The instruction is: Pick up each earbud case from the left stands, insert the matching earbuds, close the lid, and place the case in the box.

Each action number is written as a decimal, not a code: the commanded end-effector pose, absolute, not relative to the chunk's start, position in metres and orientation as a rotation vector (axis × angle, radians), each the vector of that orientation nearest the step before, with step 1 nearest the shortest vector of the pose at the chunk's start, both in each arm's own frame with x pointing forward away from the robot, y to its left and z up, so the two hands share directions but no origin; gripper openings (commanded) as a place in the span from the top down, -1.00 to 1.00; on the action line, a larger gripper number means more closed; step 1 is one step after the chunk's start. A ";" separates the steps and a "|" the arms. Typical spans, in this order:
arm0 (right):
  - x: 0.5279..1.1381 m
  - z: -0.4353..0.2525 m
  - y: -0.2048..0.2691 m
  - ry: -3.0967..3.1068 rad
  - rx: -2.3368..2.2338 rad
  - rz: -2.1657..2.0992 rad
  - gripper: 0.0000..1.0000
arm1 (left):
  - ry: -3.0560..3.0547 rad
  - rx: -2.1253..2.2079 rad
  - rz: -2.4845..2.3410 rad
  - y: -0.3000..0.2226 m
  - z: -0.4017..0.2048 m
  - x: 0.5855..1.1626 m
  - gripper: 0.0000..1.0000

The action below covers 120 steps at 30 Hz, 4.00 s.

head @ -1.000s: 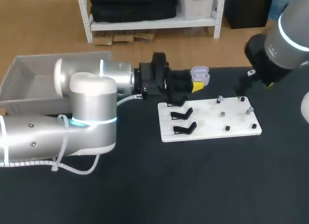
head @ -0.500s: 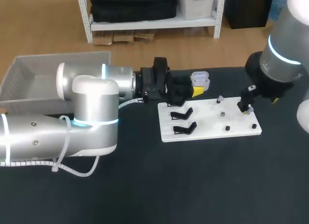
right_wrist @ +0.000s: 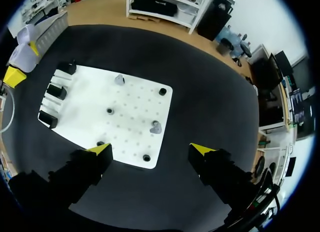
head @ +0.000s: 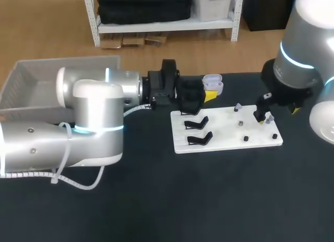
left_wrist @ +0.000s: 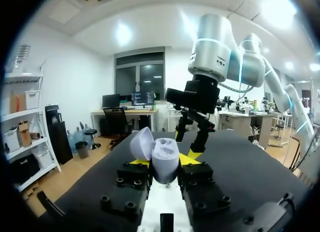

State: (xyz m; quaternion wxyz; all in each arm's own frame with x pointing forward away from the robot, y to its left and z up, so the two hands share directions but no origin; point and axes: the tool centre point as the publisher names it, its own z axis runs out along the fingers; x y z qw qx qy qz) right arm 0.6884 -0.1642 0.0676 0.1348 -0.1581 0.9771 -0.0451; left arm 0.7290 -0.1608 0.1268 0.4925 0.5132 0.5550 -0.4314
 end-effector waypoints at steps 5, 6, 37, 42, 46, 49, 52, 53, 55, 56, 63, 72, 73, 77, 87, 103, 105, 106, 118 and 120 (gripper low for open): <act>0.701 0.060 -0.158 2.856 -0.463 -0.161 -1.00 | 1.339 1.234 -1.040 -0.156 0.126 0.727 1.00; 0.701 0.059 -0.158 2.858 -0.464 -0.163 -1.00 | 1.339 1.234 -1.040 -0.156 0.126 0.727 1.00; 0.717 0.024 -0.168 2.908 -0.496 -0.228 0.11 | 1.339 1.234 -1.040 -0.156 0.126 0.727 1.00; 0.718 0.023 -0.169 2.913 -0.479 -0.225 0.16 | 1.339 1.234 -1.040 -0.156 0.126 0.727 1.00; 0.720 0.022 -0.169 2.915 -0.464 -0.227 0.25 | 1.339 1.234 -1.040 -0.156 0.126 0.727 1.00; 0.721 0.021 -0.170 2.919 -0.453 -0.231 0.38 | 1.339 1.234 -1.040 -0.156 0.126 0.727 1.00; 0.721 0.021 -0.170 2.922 -0.446 -0.233 0.43 | 1.339 1.234 -1.040 -0.156 0.126 0.727 1.00; 0.721 0.021 -0.170 2.923 -0.445 -0.234 0.46 | 1.339 1.234 -1.040 -0.156 0.126 0.727 1.00; 0.720 0.021 -0.170 2.926 -0.443 -0.235 0.64 | 1.339 1.234 -1.040 -0.156 0.126 0.727 1.00; 0.720 0.021 -0.170 2.927 -0.442 -0.235 0.76 | 1.339 1.234 -1.040 -0.156 0.126 0.727 1.00; 0.716 0.025 -0.170 2.944 -0.436 -0.263 1.00 | 1.339 1.234 -1.040 -0.156 0.126 0.727 1.00; 0.695 0.082 -0.171 2.970 -0.342 -0.326 1.00 | 1.339 1.234 -1.040 -0.156 0.126 0.727 1.00; 0.693 0.086 -0.170 2.973 -0.339 -0.327 1.00 | 1.339 1.234 -1.040 -0.156 0.126 0.727 1.00; 0.681 0.112 -0.162 2.981 -0.295 -0.348 1.00 | 1.339 1.234 -1.040 -0.156 0.126 0.727 1.00; 0.656 0.162 -0.137 2.929 -0.259 -0.355 1.00 | 1.339 1.234 -1.040 -0.156 0.126 0.727 1.00; 0.649 0.173 -0.128 2.907 -0.263 -0.298 1.00 | 1.339 1.234 -1.040 -0.156 0.126 0.727 1.00; 0.649 0.173 -0.128 2.907 -0.263 -0.298 1.00 | 1.339 1.234 -1.040 -0.156 0.126 0.727 1.00; 0.653 0.175 -0.125 2.928 -0.156 -0.278 1.00 | 1.339 1.234 -1.040 -0.156 0.126 0.727 1.00; 0.671 0.190 -0.086 2.888 0.768 -0.264 1.00 | 1.339 1.234 -1.040 -0.156 0.126 0.727 1.00; 0.672 0.191 -0.076 2.872 0.859 -0.261 1.00 | 1.339 1.234 -1.040 -0.156 0.126 0.727 1.00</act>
